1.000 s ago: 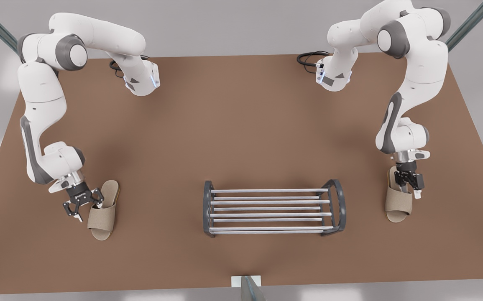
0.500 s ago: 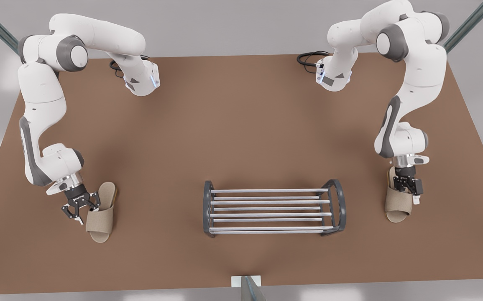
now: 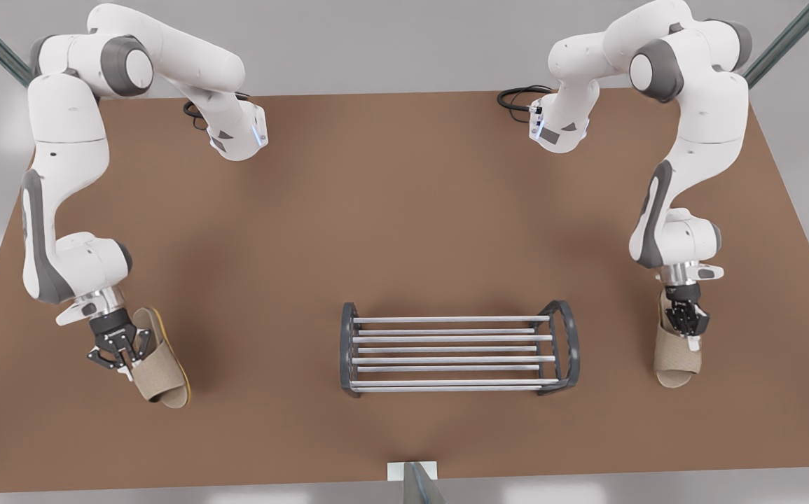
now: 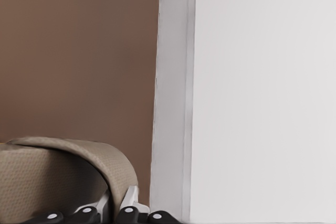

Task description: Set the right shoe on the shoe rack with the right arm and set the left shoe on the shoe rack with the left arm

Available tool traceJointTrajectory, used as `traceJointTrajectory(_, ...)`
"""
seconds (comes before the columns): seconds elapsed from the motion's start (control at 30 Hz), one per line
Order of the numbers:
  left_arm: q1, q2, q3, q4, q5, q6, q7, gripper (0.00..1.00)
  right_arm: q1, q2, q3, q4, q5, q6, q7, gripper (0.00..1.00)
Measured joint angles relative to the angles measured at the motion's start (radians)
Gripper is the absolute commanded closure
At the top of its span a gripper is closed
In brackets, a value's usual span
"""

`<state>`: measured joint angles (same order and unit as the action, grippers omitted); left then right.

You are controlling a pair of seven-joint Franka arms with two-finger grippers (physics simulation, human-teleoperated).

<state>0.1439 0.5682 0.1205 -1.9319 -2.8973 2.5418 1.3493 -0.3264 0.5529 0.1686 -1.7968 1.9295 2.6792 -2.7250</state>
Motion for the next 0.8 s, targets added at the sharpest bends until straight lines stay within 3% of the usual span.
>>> traceJointTrajectory(0.17, 0.001, -0.152, -0.056, 0.136, 0.0, 0.236, -0.025, 0.79, 0.214, -0.131, -0.001, 0.068, -0.069, 0.033, 0.009, 0.79)
traceJointTrajectory(0.3, 0.065, -0.18, -0.263, 0.292, 0.0, 0.507, -0.039, 0.79, 0.501, -0.207, 0.0, 0.122, -0.08, 0.176, 0.042, 0.79)
traceJointTrajectory(0.43, 0.115, -0.182, -0.334, 0.452, 0.0, 0.729, -0.048, 0.79, 0.739, -0.221, 0.0, 0.174, -0.024, 0.383, 0.085, 0.79)
traceJointTrajectory(0.63, 0.124, -0.179, -0.418, 0.498, 0.0, 0.883, -0.058, 0.79, 1.002, -0.201, -0.005, 0.232, 0.055, 0.647, 0.164, 0.79)
traceJointTrajectory(0.8, 0.129, -0.18, -0.433, 0.522, 0.0, 0.933, -0.064, 0.79, 1.148, -0.112, -0.015, 0.273, 0.09, 0.759, 0.257, 0.79)
